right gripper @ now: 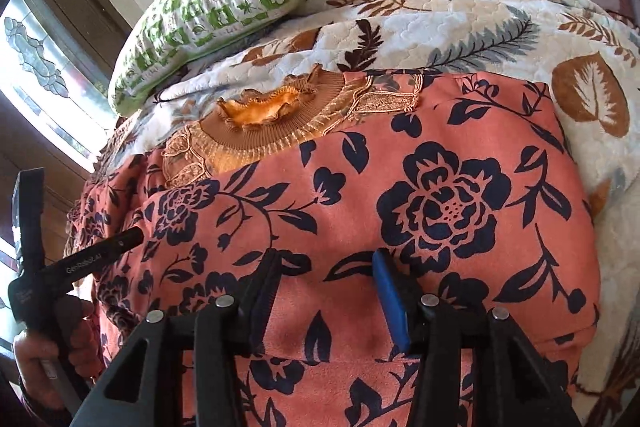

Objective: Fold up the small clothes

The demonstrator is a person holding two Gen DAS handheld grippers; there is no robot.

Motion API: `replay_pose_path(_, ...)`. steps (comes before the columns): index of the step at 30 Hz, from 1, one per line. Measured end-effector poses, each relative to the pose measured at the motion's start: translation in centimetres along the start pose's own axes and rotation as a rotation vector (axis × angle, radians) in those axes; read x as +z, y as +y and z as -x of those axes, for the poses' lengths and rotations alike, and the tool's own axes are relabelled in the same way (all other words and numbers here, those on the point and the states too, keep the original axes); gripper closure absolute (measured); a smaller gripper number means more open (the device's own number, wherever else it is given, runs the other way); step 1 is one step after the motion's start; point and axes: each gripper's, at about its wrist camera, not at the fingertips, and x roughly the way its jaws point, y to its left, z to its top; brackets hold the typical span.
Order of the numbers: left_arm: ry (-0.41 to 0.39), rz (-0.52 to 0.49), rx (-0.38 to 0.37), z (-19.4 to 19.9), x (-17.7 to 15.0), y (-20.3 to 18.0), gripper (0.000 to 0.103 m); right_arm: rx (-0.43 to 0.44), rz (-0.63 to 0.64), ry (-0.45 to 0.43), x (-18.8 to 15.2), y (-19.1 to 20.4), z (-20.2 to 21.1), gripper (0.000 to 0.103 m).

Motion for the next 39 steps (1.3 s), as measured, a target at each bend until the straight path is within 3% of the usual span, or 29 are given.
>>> replay_pose_path(4, -0.114, 0.133, 0.006, 3.6, 2.1, 5.6, 0.000, 0.049, -0.057, 0.007, 0.1, -0.9, 0.0, 0.046)
replay_pose_path(11, -0.050, 0.405, 0.083, 1.3, 3.8, 20.1, 0.000, 0.010, -0.019, 0.008, 0.3, -0.2, -0.6, 0.045)
replay_pose_path(14, -0.043, 0.454, 0.074, -0.3, 5.1, 25.0, 0.000, 0.005, -0.006, 0.006, 0.4, -0.1, -0.8, 0.045)
replay_pose_path(20, -0.053, 0.523, -0.090, -3.5, 8.0, 29.5, 0.001, 0.019, -0.017, 0.003, 0.5, -0.3, -0.8, 0.045)
replay_pose_path(25, 0.013, 0.604, -0.175, -7.1, 8.1, 30.5, 0.036, 0.030, -0.021, -0.005, 0.7, -0.5, -0.9, 0.045)
replay_pose_path(26, 0.015, 0.617, -0.186, -7.4, 7.8, 30.7, 0.038, 0.034, -0.024, -0.004, 0.7, -0.6, -0.9, 0.045)
replay_pose_path(30, 0.003, 0.664, -0.225, -8.6, 7.3, 31.7, 0.065, 0.046, -0.032, -0.004, 0.9, -0.8, -0.9, 0.045)
replay_pose_path(32, -0.012, 0.691, -0.236, -9.0, 7.2, 32.2, 0.080, 0.041, -0.024, -0.006, 0.9, -0.6, -1.0, 0.045)
replay_pose_path(33, -0.021, 0.695, -0.247, -9.2, 7.2, 32.4, 0.092, 0.039, -0.020, -0.007, 0.9, -0.5, -1.0, 0.045)
replay_pose_path(39, -0.112, 0.623, -0.221, -7.4, 8.0, 30.8, 0.098, 0.046, -0.025, -0.009, 1.0, -0.6, -0.9, 0.045)
